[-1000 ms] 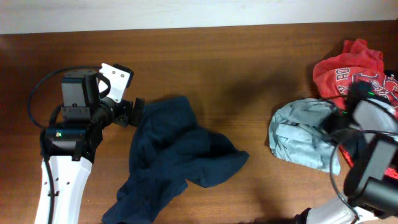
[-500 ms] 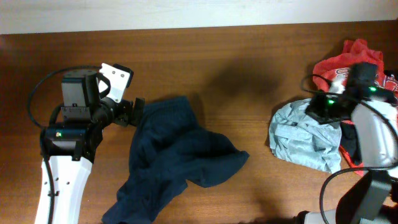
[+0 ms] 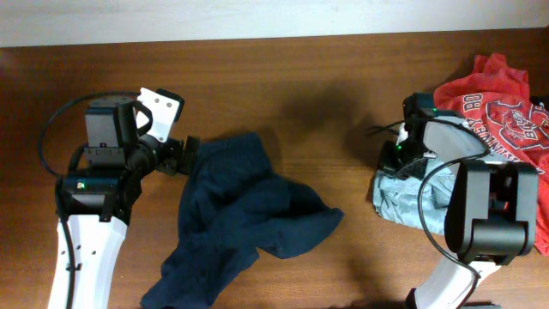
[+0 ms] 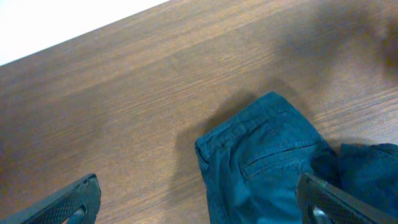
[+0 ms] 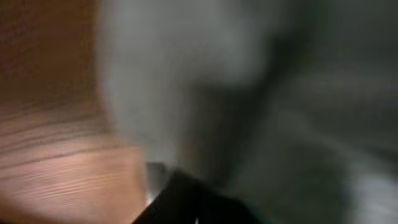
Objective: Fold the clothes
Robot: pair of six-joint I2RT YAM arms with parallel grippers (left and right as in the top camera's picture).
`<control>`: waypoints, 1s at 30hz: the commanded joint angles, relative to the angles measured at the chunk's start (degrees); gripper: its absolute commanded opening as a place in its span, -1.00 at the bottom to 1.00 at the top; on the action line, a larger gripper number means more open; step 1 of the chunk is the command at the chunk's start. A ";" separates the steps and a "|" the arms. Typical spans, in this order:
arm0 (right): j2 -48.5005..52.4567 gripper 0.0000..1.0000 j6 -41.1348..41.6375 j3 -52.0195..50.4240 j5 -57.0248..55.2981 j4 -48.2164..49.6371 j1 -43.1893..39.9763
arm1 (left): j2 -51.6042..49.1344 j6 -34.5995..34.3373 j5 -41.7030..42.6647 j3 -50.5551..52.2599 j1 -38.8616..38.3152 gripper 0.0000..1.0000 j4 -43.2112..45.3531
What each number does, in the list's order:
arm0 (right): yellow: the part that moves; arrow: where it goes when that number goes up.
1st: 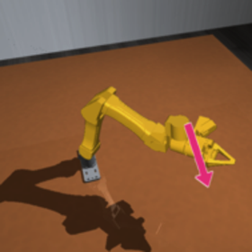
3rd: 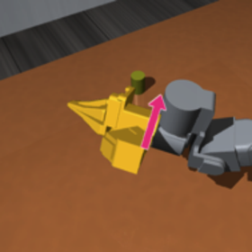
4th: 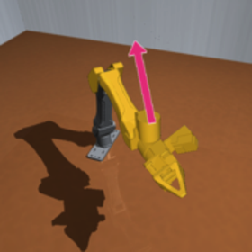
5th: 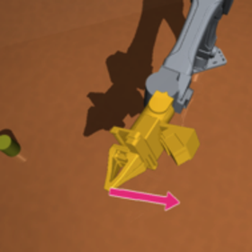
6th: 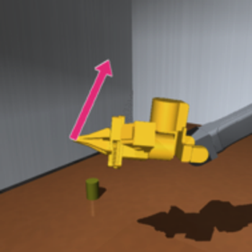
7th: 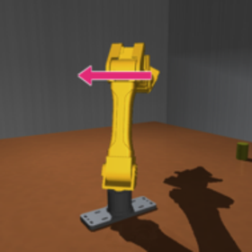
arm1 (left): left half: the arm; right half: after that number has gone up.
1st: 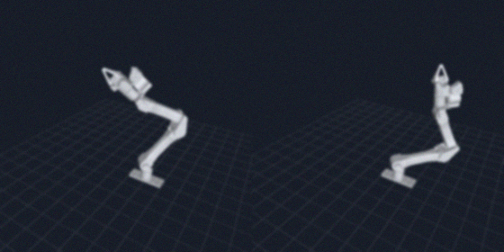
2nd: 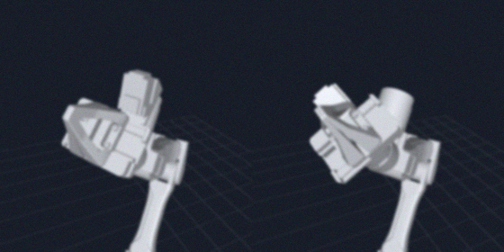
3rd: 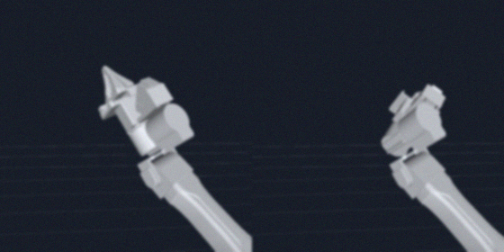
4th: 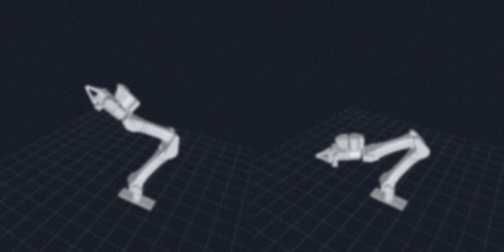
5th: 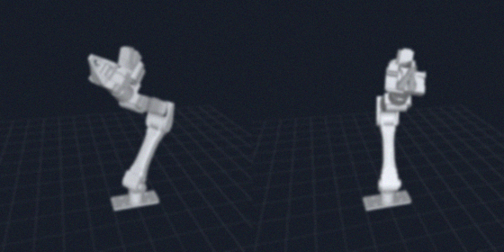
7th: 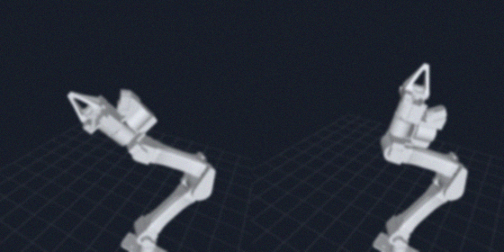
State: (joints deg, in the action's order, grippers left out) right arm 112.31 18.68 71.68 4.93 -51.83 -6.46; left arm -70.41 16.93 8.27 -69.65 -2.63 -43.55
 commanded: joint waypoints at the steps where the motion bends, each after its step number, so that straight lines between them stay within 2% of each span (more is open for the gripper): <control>1: 0.68 -0.92 2.91 -0.35 -9.94 -1.53 -4.96 | -0.13 0.48 -0.22 -0.79 0.20 0.99 -0.07; 7: -4.68 -0.92 7.17 0.63 -13.79 -6.56 -16.48 | -0.13 0.48 -0.22 -0.79 0.17 0.99 0.00; 13: -16.20 -0.89 7.72 3.72 -11.06 -8.41 -18.97 | -0.13 0.48 -0.24 -0.79 0.20 0.99 0.04; 15: -19.93 -0.30 5.51 3.87 -5.16 -7.80 -18.16 | -0.13 0.48 -0.22 -0.79 0.17 1.00 0.04; 16: -21.68 0.03 1.09 3.87 0.74 -7.08 -17.05 | -0.13 0.48 -0.22 -0.79 0.17 0.99 0.04; 17: -22.56 0.27 -2.19 3.87 4.92 -6.95 -15.87 | -0.13 0.48 -0.22 -0.79 0.17 0.99 0.02; 19: -23.02 0.64 -8.70 3.87 12.59 -7.85 -12.04 | -0.13 0.48 -0.22 -0.79 0.17 0.99 0.09; 22: -22.36 0.82 -10.58 3.85 15.72 -9.35 -6.82 | -0.13 0.48 -0.22 -0.79 0.17 0.99 0.24; 27: -20.72 0.88 -11.61 3.76 15.43 -12.85 4.39 | -0.13 0.46 -0.22 -0.79 0.17 0.99 0.17; 29: -19.89 0.89 -15.23 3.74 15.50 -14.67 8.37 | -0.13 0.46 -0.22 -0.79 0.17 0.99 0.15; 30: -19.45 0.89 -20.09 3.52 16.44 -15.47 11.65 | -0.13 0.46 -0.22 -0.79 0.17 0.99 0.17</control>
State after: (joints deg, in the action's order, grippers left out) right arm 91.61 6.87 75.18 18.98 -66.17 0.03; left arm -70.41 16.93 8.27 -69.65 -2.63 -43.53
